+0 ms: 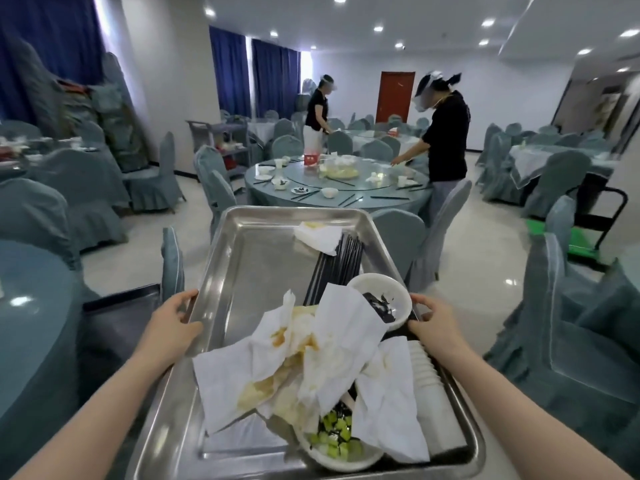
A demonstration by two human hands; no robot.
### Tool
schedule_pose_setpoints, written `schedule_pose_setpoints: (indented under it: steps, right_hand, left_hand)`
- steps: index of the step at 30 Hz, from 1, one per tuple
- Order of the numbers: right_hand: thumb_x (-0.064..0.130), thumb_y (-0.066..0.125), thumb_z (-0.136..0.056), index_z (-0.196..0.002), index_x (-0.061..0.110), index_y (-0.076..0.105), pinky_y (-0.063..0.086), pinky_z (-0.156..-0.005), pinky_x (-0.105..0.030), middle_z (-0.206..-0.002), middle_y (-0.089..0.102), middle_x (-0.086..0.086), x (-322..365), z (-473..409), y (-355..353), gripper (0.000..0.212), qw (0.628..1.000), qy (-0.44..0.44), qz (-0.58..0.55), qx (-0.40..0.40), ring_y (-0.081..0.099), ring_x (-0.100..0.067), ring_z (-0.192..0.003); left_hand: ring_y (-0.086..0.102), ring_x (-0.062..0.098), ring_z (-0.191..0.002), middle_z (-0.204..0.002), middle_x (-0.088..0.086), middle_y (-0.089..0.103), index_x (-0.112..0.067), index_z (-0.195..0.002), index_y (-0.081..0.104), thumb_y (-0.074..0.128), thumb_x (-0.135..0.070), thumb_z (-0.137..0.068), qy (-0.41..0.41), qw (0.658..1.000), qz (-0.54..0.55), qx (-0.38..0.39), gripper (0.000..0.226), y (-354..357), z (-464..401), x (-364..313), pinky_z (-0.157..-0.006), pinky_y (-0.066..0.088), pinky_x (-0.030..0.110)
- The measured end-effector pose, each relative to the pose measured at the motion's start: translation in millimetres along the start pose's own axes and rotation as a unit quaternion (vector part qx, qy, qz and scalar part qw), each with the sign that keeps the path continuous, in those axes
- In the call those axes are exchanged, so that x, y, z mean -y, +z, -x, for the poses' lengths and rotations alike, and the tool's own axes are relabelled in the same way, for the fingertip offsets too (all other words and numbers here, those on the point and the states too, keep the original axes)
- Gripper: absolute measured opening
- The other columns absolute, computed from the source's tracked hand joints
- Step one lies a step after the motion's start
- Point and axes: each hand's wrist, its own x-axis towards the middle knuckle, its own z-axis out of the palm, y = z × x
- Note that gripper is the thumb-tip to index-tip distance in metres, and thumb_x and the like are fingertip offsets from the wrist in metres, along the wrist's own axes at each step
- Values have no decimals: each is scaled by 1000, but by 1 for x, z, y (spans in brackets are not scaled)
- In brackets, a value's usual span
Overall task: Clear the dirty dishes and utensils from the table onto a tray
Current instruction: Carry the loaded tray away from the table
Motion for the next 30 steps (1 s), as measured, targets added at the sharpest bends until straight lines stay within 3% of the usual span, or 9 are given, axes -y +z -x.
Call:
schedule_pose_setpoints:
  steps: [2, 4, 7, 11, 16, 21, 24, 27, 30]
  right_hand:
    - [-6, 61, -66, -111, 26, 67, 57, -76, -41, -86, 72, 1, 4, -54, 18, 56, 1000, -2, -1, 6, 68, -24, -76]
    - [-6, 63, -65, -106, 30, 67, 57, -81, -43, -91, 72, 6, 4, -119, 39, 55, 1000, -12, 0, 12, 68, -19, -81]
    - [0, 64, -65, -113, 32, 65, 53, -89, -40, -107, 69, 4, 12, -193, 63, 58, 1000, -15, 13, 24, 65, -17, -94]
    - [3, 64, -66, -118, 30, 64, 48, -98, -41, -116, 67, 4, 25, -314, 112, 59, 997, -39, 17, 69, 60, -16, -109]
    - [4, 64, -69, -118, 28, 64, 53, -88, -38, -109, 69, 2, 64, -442, 183, 55, 989, -75, 16, 127, 64, -18, -95]
    - [3, 64, -70, -118, 29, 64, 50, -80, -30, -103, 68, 6, 105, -544, 270, 55, 980, -100, 21, 169, 62, -13, -90]
    - [4, 64, -70, -119, 28, 64, 50, -81, -31, -102, 68, 5, 123, -598, 327, 55, 977, -112, 22, 178, 62, -14, -89]
    - [5, 64, -70, -121, 30, 63, 51, -81, -31, -102, 68, 4, 141, -651, 381, 57, 976, -106, 21, 190, 61, -13, -90]
    - [6, 65, -69, -118, 33, 63, 51, -75, -29, -97, 68, 5, 162, -703, 429, 57, 975, -110, 12, 194, 62, -12, -87]
  left_hand:
    - [62, 16, -98, -114, 1, 63, -31, -131, 51, 65, 0, -76, -7, 1000, 6, 0, 64, 11, -47, -7, -63, 47, 23]
    - [67, 14, -83, -101, -2, 66, -33, -127, 52, 67, 2, -75, -17, 1000, 14, -5, 64, 27, -102, -10, -59, 50, 26]
    - [68, 15, -63, -83, -6, 68, -38, -120, 51, 68, 2, -75, -26, 999, 14, -19, 63, 41, -160, -18, -54, 50, 28]
    - [65, 17, -83, -101, 1, 66, -26, -131, 53, 69, -1, -77, -39, 997, 7, -59, 61, 62, -250, -15, -61, 46, 28]
    - [62, 10, -82, -101, 0, 63, -24, -134, 51, 69, 3, -76, -69, 990, -1, -123, 66, 62, -349, -7, -58, 43, 22]
    - [64, 10, -75, -103, 3, 66, -23, -134, 51, 62, 6, -77, -107, 979, -7, -171, 65, 44, -450, 20, -55, 45, 25]
    - [63, 11, -65, -83, -7, 65, -22, -134, 52, 62, 5, -79, -112, 975, -21, -189, 62, 29, -518, 35, -51, 47, 24]
    - [60, 6, -49, -64, -11, 66, -21, -130, 54, 62, 5, -79, -112, 974, -34, -193, 58, 14, -586, 51, -41, 44, 14]
    - [63, 11, -53, -69, -5, 69, -24, -129, 54, 63, 3, -79, -120, 972, -35, -198, 57, -1, -651, 61, -45, 47, 20]
